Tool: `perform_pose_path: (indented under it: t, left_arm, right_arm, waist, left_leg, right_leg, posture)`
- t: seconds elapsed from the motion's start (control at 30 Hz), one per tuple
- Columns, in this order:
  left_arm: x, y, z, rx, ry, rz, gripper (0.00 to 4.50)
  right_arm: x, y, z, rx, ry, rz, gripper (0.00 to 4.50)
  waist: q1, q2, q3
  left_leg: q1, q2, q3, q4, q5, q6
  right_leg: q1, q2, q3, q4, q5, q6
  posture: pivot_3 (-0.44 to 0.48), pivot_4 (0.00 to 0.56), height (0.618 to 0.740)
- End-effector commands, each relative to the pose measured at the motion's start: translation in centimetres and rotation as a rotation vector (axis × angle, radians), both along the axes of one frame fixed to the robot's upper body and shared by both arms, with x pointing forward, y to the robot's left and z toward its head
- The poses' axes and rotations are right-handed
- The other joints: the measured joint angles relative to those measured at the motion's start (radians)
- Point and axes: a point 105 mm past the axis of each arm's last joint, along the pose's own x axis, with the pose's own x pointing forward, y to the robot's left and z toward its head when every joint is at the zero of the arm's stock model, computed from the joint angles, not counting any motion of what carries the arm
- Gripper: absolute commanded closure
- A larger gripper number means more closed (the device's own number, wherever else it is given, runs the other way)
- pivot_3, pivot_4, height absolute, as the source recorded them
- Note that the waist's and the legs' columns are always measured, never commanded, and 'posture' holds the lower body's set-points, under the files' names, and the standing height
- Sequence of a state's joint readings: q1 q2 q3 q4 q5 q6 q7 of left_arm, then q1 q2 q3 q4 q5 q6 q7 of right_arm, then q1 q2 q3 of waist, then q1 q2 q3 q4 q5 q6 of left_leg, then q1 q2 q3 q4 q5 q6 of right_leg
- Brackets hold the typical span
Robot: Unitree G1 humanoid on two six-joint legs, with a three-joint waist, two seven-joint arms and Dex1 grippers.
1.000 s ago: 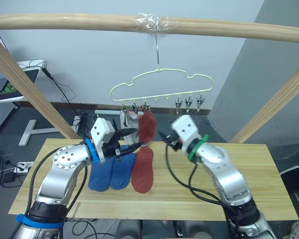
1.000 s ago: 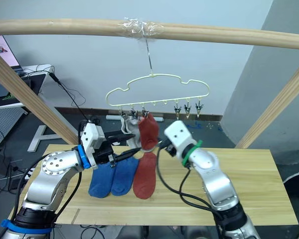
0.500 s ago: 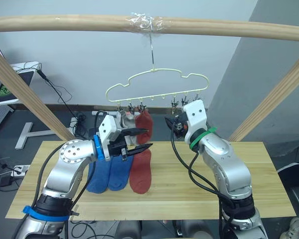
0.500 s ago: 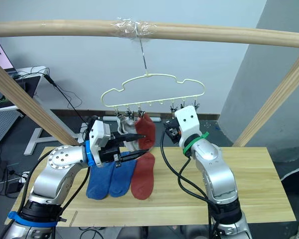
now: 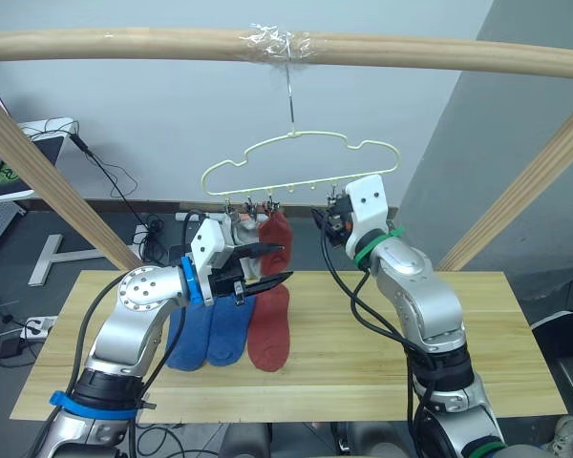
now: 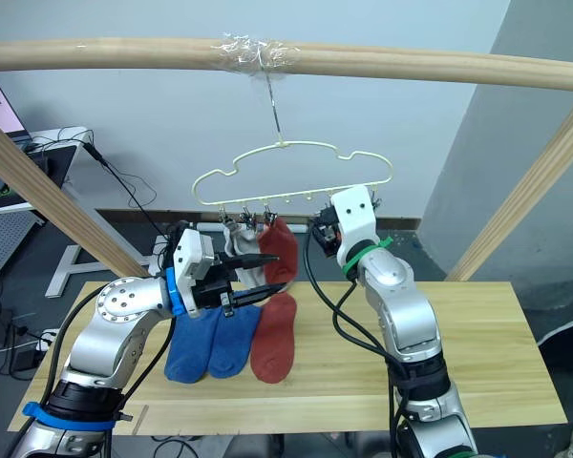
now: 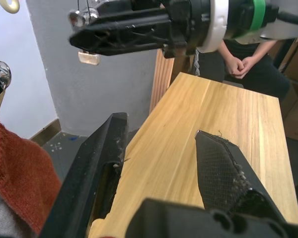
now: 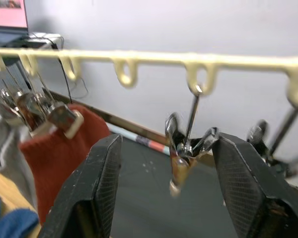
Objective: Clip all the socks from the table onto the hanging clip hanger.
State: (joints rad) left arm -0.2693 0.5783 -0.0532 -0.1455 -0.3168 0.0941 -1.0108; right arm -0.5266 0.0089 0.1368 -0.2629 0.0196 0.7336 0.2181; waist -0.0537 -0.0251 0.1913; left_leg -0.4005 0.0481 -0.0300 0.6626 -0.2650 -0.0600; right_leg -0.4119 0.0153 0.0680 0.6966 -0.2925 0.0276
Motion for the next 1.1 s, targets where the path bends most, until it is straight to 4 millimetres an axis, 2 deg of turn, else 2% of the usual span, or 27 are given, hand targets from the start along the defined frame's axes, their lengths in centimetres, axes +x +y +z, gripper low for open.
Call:
perform_pose_path:
  t: [0.03, 0.63, 0.73, 0.87, 0.97, 1.0, 1.07, 1.1]
  left_arm:
    - [0.2, -0.2, 1.0, -0.023, -0.045, 0.000, 2.00]
    - [0.3, -0.8, 1.4, -0.034, -0.054, -0.003, 2.00]
    - [0.3, -1.0, 1.4, -0.034, -0.054, -0.002, 2.00]
    - [0.6, -1.0, 1.3, -0.023, -0.058, 0.017, 2.00]
    - [0.8, -1.0, 0.9, -0.008, -0.057, 0.039, 2.00]
    - [0.9, -1.0, 0.8, -0.004, -0.057, 0.043, 2.00]
    - [1.4, -0.8, -0.6, 0.059, -0.062, 0.107, 2.00]
    - [1.6, -0.7, -2.1, 0.093, -0.012, 0.140, 2.00]
  right_arm:
    - [0.0, 0.1, 1.7, 0.035, -0.061, 0.006, 1.63]
    - [0.4, 0.7, 2.4, 0.109, -0.066, 0.023, 1.63]
    - [0.4, 0.6, 2.4, 0.117, -0.066, 0.020, 2.20]
    - [0.5, 0.7, 2.5, 0.127, -0.063, 0.022, 3.68]
    - [0.6, 0.7, 2.5, 0.130, -0.064, 0.022, 4.42]
    - [0.6, 0.7, 2.5, 0.130, -0.064, 0.023, 4.49]
    - [0.5, 0.7, 2.6, 0.130, -0.067, 0.023, 4.49]
    - [0.6, 0.7, 2.6, 0.131, -0.068, 0.023, 4.49]
  waist:
    - [0.000, 0.000, 0.000]
    - [0.000, 0.000, 0.000]
    - [0.000, 0.000, 0.000]
    - [0.000, 0.000, 0.000]
    - [0.000, 0.000, 0.000]
    - [0.000, 0.000, 0.000]
    - [0.000, 0.000, 0.000]
    - [0.001, 0.000, 0.000]
  left_leg:
    - [0.000, 0.000, 0.000, 0.000, 0.000, 0.000]
    - [0.000, 0.000, 0.000, 0.000, 0.000, 0.000]
    - [0.000, 0.000, 0.000, 0.000, 0.000, 0.000]
    - [0.000, 0.000, 0.000, 0.000, 0.000, 0.000]
    - [0.000, 0.000, 0.000, 0.000, 0.000, 0.000]
    - [0.000, 0.000, 0.000, 0.000, 0.000, 0.000]
    - [0.000, 0.000, 0.000, 0.000, 0.000, 0.000]
    - [0.000, 0.000, 0.000, 0.000, 0.000, 0.000]
  right_leg:
    - [0.000, 0.000, 0.000, 0.000, 0.000, 0.000]
    - [0.000, 0.000, 0.000, 0.000, 0.000, 0.000]
    - [0.000, 0.000, 0.000, 0.000, 0.000, 0.000]
    - [0.000, 0.000, 0.000, 0.000, 0.000, 0.000]
    - [0.000, 0.000, 0.000, 0.000, 0.000, 0.000]
    - [0.000, 0.000, 0.000, 0.001, 0.000, 0.000]
    - [0.000, 0.000, 0.000, 0.001, 0.000, 0.000]
    - [0.000, 0.000, 0.000, 0.001, 0.000, 0.000]
  posture:
    - [-0.007, 0.164, 0.710]
    - [-0.003, 0.158, 0.710]
    - [-0.003, 0.158, 0.710]
    - [-0.003, 0.158, 0.710]
    - [-0.003, 0.158, 0.710]
    - [-0.003, 0.158, 0.710]
    - [0.000, 0.159, 0.710]
    - [0.000, 0.159, 0.710]
